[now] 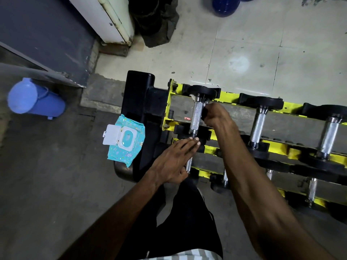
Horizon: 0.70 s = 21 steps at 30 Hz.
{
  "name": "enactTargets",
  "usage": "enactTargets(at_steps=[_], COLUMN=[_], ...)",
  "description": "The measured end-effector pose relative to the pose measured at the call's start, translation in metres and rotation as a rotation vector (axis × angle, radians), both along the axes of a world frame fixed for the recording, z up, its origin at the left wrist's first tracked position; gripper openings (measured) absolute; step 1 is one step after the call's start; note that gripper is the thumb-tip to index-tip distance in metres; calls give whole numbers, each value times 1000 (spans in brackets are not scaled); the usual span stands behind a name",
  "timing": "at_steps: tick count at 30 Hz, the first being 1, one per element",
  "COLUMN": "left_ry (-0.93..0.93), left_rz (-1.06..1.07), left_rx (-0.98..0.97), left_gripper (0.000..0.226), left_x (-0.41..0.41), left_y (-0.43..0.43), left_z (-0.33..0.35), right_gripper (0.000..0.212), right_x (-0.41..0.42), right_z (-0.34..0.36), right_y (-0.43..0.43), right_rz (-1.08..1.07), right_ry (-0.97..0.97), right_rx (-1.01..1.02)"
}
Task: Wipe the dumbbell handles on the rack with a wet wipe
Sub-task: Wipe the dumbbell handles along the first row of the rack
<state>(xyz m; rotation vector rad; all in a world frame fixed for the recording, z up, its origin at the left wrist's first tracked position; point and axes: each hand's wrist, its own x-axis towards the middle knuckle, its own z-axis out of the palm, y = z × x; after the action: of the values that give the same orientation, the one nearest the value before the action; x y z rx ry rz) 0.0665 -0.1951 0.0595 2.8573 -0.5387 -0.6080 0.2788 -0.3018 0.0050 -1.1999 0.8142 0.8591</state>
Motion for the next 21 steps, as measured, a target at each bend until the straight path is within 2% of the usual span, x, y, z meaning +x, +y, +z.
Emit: enactTargets(at_steps=[3,5,7,9,12,15,18,21], left_ry=[-4,-5,-1,8,-8,-8,3,2], left_rz=[10,14,23,30,34,35,42,57], left_rx=[1,-5,-16,-24,-27,-48,-68,-69], left_gripper=[102,101,101,101,98,96,97,98], left_x=[-1,-1,-1,-1,-1,0,0,-2], left_y=[-1,-1,0,-1,-2,-1,-1,-2], left_z=[1,2,2,2,3,5,5,5], right_gripper=[17,11,22,19,4,12,24,34], right_x=[-5,-13,-20,-32,-44,-49,-48,-38], right_z=[-10,4,9,12,14,18,20,24], right_y=[0,-1,-1,-3,-5,-8,-13,-21], right_rz=[-15,-109,-190,-177,46,315,626,916], right_ry=[24,-52,-199,-450,-958,-1315,-1486,-1582], right_rx=[12,-21,-78,-212,-518,-760,-966,-1022])
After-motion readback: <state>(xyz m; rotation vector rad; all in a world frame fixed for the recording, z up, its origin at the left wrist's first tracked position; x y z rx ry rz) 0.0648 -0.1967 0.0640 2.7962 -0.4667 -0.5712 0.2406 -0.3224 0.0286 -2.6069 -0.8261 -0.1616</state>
